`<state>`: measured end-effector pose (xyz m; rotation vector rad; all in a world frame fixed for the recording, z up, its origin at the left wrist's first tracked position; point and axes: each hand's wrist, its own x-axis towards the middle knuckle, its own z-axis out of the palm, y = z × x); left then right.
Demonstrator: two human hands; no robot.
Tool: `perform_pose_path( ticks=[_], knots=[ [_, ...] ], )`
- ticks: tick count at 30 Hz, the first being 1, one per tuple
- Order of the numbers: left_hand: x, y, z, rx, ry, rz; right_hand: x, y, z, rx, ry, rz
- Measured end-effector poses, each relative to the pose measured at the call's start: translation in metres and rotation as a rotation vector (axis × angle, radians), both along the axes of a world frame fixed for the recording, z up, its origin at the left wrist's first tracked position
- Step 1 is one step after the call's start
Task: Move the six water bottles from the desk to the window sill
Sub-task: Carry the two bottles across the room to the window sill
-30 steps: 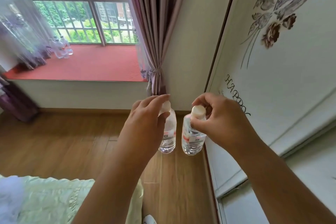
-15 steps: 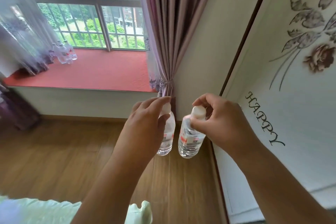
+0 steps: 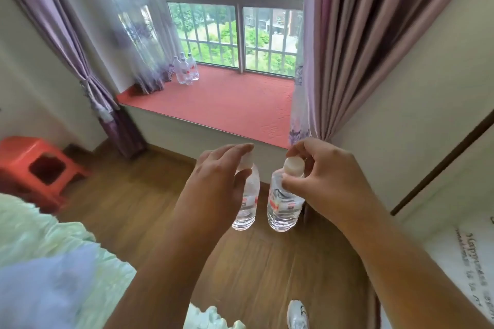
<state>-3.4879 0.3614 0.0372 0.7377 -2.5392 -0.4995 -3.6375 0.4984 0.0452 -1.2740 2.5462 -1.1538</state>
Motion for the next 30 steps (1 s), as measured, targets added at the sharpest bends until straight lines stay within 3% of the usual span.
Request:
perform_pose_path(
  ticks=[16, 30],
  knots=[
    [-0.104, -0.038, 0.007, 0.051, 0.083, 0.33, -0.139, -0.108, -0.001, 0.041, 0.071, 0.343],
    [-0.14, -0.113, -0.008, 0.098, 0.046, 0.328, -0.176, -0.183, -0.013, 0.071, 0.046, 0.366]
  ],
)
